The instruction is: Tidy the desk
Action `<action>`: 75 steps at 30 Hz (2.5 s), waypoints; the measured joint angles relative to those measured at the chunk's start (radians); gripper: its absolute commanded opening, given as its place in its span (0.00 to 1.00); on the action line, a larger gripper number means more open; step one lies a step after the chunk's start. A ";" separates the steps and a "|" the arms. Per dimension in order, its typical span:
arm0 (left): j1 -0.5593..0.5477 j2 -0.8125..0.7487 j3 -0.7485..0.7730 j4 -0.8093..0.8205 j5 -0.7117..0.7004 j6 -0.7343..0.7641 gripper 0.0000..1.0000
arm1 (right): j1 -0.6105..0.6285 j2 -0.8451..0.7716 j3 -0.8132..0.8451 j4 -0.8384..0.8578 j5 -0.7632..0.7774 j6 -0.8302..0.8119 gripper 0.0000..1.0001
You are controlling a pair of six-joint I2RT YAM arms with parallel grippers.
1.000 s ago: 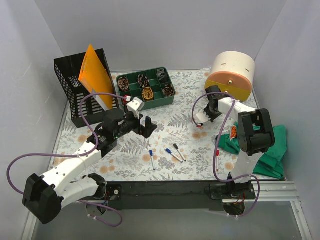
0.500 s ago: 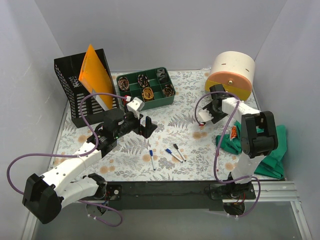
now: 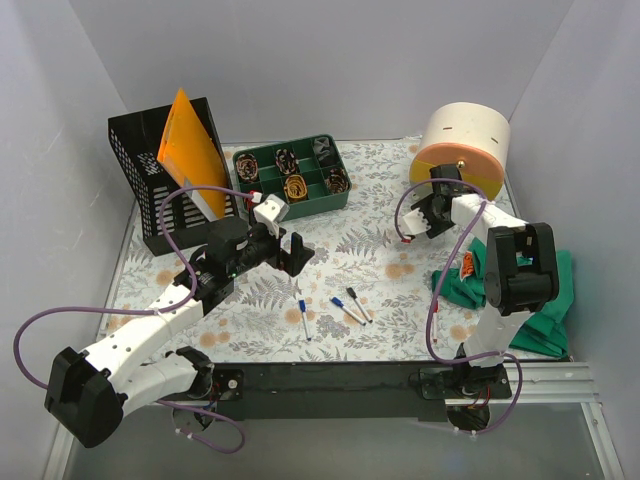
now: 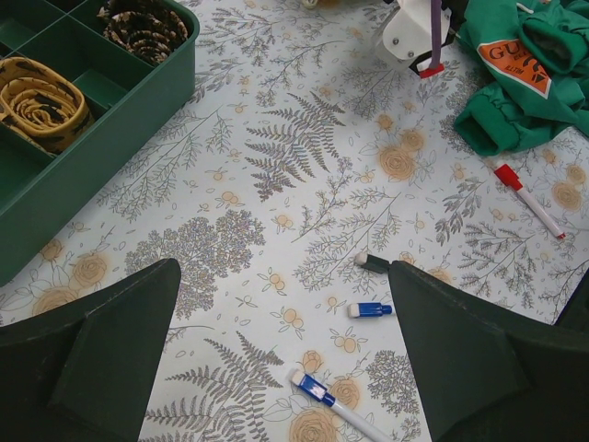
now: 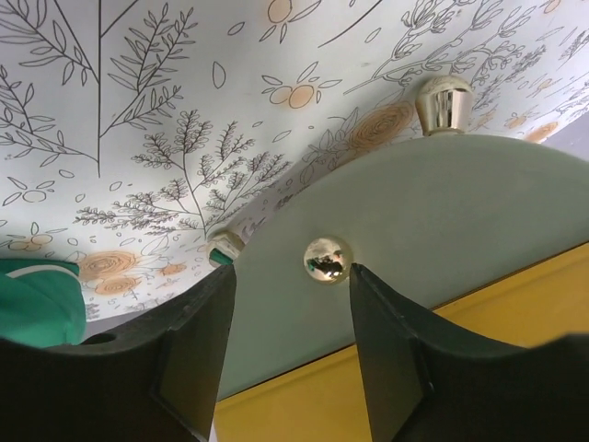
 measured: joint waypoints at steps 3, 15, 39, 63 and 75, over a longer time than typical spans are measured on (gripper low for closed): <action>0.000 0.000 0.000 0.000 0.000 0.000 0.98 | -0.002 0.000 0.000 0.004 -0.009 0.000 0.53; 0.000 0.000 0.000 0.000 0.000 0.000 0.98 | -0.026 0.004 0.009 0.028 -0.037 0.000 0.37; 0.000 0.000 0.000 0.000 -0.004 0.003 0.98 | -0.042 0.043 0.018 0.130 -0.047 -0.007 0.07; 0.000 0.000 0.000 0.000 -0.005 0.003 0.98 | 0.111 -0.193 0.081 -0.064 -0.344 0.411 0.51; 0.000 0.000 0.000 0.000 0.003 -0.001 0.98 | -0.216 -0.236 0.452 -0.045 -0.364 1.349 0.98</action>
